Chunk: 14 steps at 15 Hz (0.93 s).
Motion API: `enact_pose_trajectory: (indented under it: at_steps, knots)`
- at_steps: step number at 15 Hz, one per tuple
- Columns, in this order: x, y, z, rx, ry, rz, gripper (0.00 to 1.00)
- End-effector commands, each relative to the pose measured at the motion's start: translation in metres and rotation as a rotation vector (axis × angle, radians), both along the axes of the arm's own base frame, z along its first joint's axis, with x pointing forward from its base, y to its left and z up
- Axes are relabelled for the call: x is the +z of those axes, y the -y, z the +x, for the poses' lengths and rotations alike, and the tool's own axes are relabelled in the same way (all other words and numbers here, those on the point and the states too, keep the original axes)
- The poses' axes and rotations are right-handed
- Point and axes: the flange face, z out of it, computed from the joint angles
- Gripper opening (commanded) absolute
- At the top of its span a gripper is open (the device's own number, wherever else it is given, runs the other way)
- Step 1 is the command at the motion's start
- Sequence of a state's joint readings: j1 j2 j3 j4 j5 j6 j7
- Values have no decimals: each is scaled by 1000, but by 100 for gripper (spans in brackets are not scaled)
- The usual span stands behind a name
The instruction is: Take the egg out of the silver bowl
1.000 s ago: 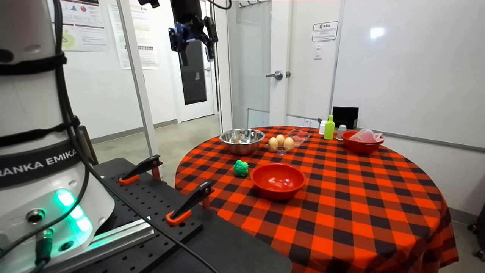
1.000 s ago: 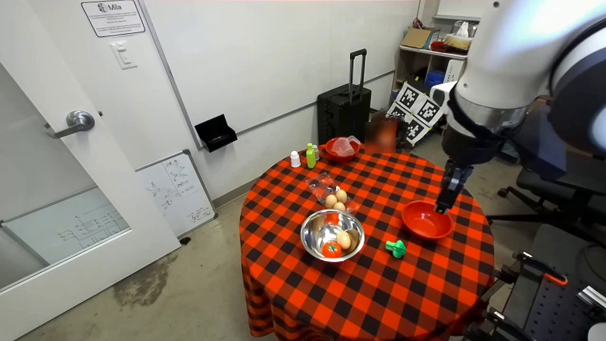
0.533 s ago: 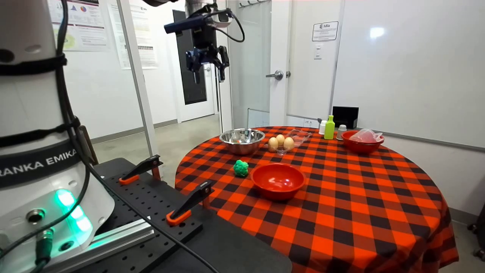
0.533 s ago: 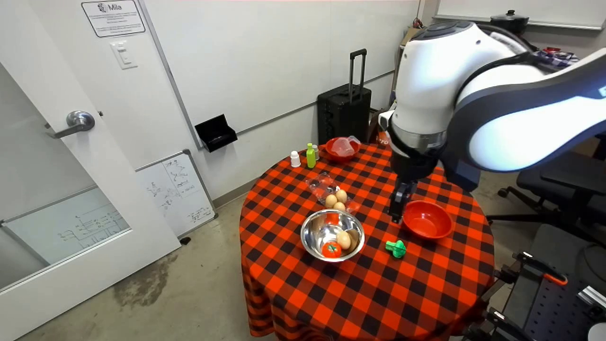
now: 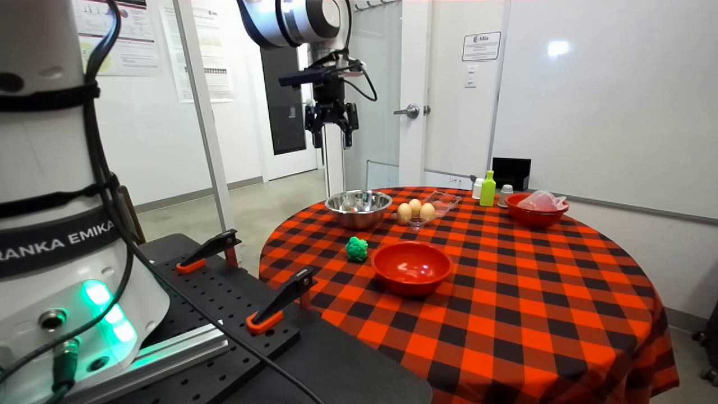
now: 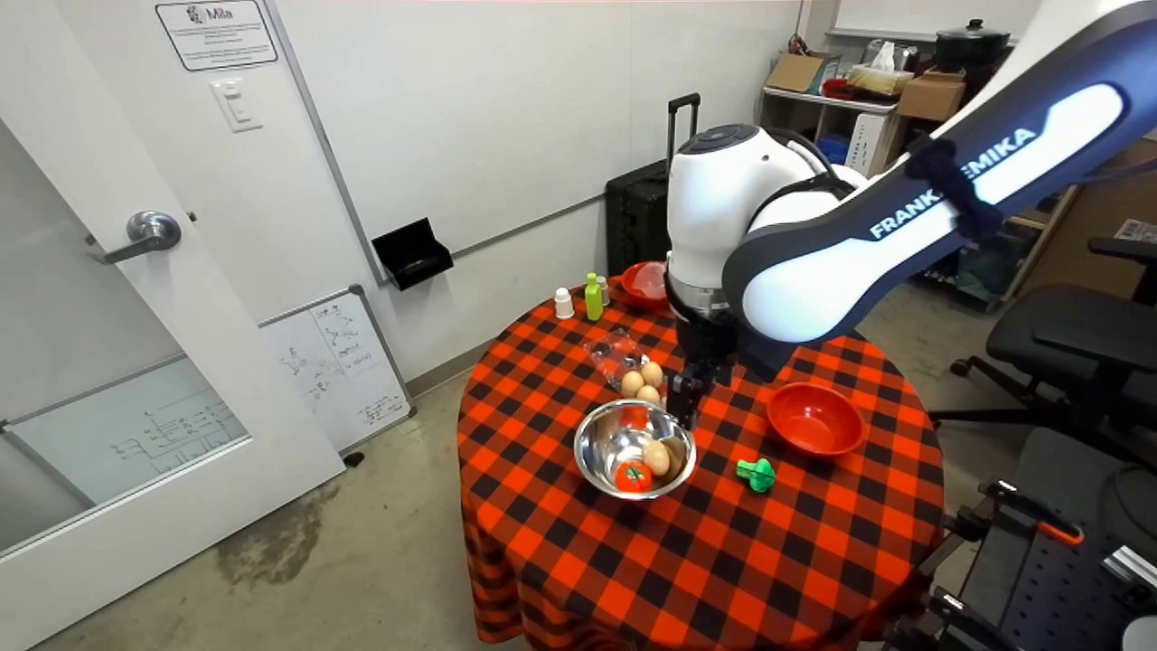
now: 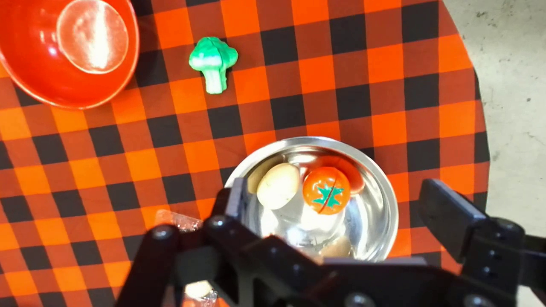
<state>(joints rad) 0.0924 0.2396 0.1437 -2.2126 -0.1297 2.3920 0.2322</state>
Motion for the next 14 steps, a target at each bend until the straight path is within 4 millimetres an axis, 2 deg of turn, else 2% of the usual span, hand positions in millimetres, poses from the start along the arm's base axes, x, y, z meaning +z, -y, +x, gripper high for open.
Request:
enact_pose_trajectory:
  at_steps: [1, 10, 14]
  knots:
    - [-29, -4, 36, -57, 22, -6, 100]
    - [-118, 12, 96, -255, 9, -1, 100]
    - [-146, 16, 120, -367, -9, 19, 100]
